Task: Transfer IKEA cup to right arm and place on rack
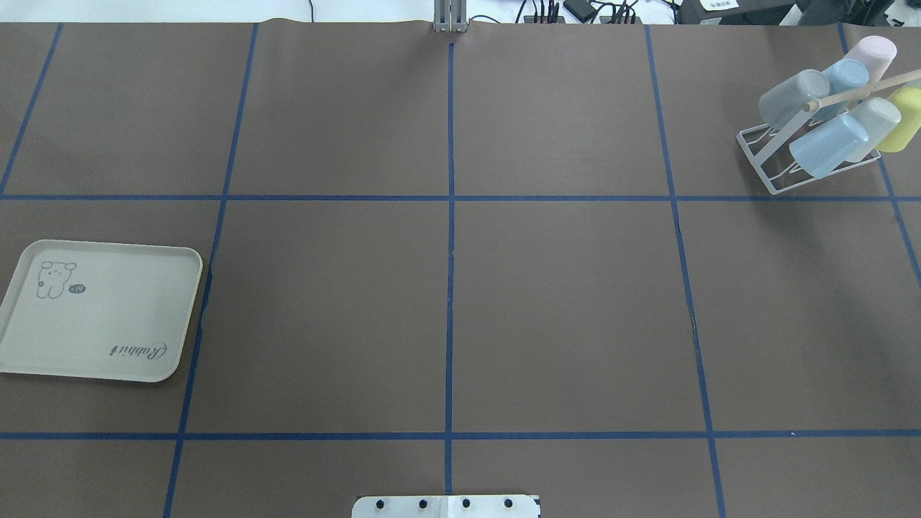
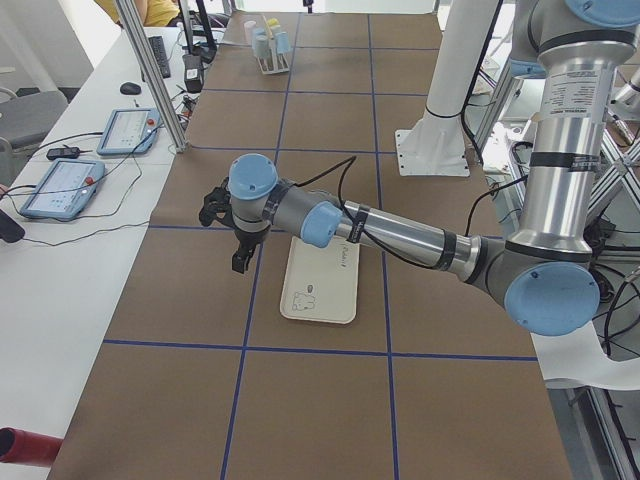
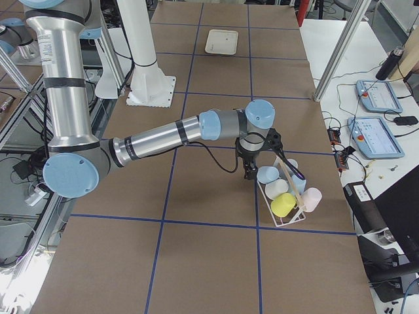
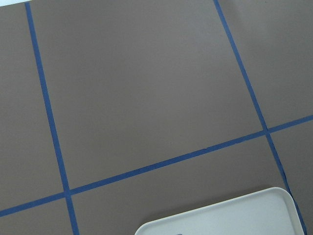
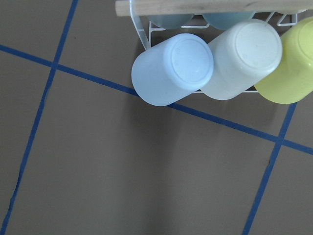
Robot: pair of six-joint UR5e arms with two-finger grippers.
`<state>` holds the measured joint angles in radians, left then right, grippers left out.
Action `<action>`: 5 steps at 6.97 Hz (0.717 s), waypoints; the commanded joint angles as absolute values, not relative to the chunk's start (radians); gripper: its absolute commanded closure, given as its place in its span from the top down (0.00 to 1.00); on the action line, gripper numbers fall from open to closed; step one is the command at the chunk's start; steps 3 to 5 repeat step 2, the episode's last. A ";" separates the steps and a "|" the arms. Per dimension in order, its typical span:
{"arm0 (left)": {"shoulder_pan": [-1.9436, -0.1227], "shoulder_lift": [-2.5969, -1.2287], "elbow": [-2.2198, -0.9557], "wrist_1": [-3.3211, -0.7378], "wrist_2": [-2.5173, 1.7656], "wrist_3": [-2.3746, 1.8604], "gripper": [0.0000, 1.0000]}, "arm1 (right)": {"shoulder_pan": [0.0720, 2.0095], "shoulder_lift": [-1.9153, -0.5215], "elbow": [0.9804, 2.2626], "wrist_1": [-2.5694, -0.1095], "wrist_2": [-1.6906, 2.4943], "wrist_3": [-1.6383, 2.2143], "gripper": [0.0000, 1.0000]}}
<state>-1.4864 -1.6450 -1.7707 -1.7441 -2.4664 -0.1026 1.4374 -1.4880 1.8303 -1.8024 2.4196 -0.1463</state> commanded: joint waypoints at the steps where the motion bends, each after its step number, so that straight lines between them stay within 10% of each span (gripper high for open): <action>1: -1.486 -1.646 -1.773 -1.744 -2.467 -0.103 1.00 | 1.437 -1.488 1.832 -1.802 2.425 -0.146 1.00; 5: -1.486 -1.646 -1.773 -1.744 -2.467 -0.103 1.00 | 1.437 -1.488 1.833 -1.802 2.425 -0.146 1.00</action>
